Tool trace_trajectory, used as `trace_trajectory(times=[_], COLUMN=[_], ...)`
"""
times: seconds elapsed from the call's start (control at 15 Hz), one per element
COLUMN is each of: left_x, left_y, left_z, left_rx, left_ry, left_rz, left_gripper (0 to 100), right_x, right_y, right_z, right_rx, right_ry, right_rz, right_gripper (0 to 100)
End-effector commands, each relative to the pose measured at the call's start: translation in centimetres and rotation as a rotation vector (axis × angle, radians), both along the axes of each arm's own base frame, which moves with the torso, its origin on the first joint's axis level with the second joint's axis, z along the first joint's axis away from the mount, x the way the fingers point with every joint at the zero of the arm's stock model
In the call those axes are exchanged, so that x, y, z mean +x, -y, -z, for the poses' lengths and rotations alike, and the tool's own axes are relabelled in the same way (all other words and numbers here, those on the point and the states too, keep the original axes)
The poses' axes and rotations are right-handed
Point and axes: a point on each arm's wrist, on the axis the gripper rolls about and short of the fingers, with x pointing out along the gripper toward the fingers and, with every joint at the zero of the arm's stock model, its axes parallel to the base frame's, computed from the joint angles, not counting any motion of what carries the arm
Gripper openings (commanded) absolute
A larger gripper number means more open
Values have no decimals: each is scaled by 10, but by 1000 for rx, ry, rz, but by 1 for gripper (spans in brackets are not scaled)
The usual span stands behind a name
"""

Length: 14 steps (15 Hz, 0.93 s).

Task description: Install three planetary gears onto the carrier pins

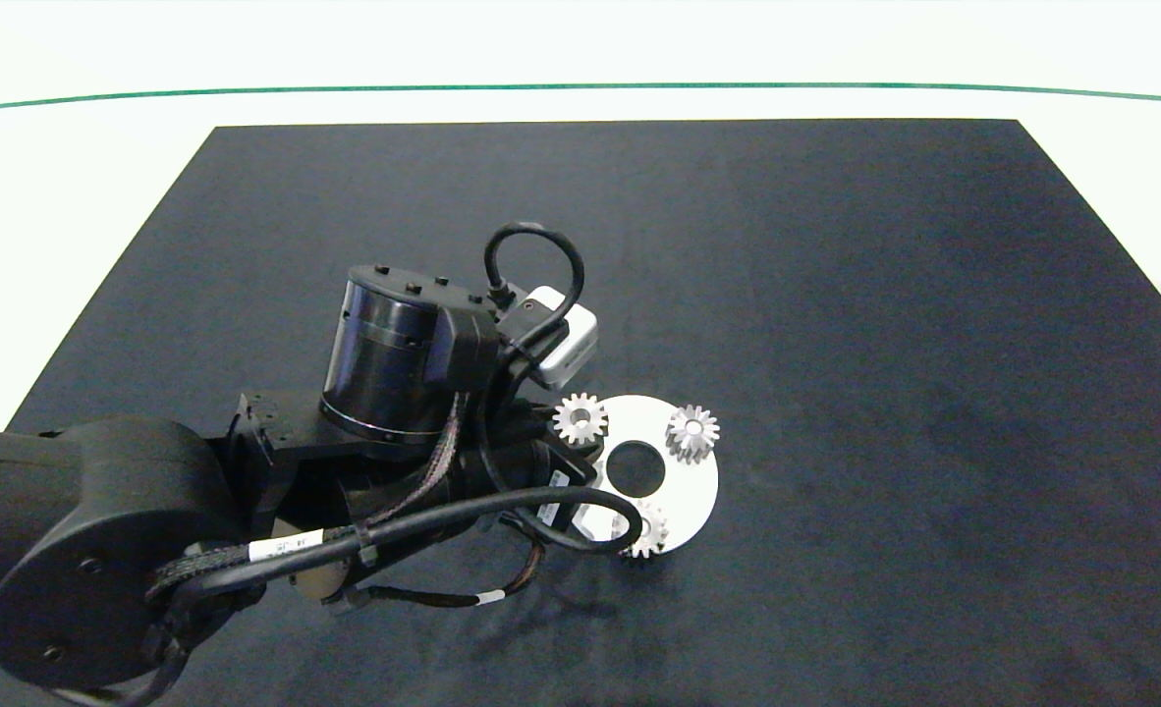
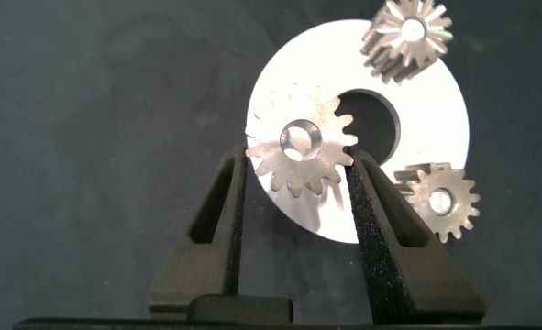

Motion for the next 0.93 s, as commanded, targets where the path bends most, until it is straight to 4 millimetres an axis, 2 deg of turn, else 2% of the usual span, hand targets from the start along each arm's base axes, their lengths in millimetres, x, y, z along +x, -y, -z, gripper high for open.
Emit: trace_trajectory(times=[0.07, 0.93], left_x=[3, 13], left_y=[3, 9], left_z=[5, 8], left_rx=[9, 17], left_ry=[-8, -9], left_rz=[-2, -16], left_gripper=[1, 1], right_x=[0, -3], right_y=[0, 1], right_z=[0, 2], right_rx=[-4, -3], right_ry=[-4, -1], right_rz=[-3, -3], right_gripper=[100, 100])
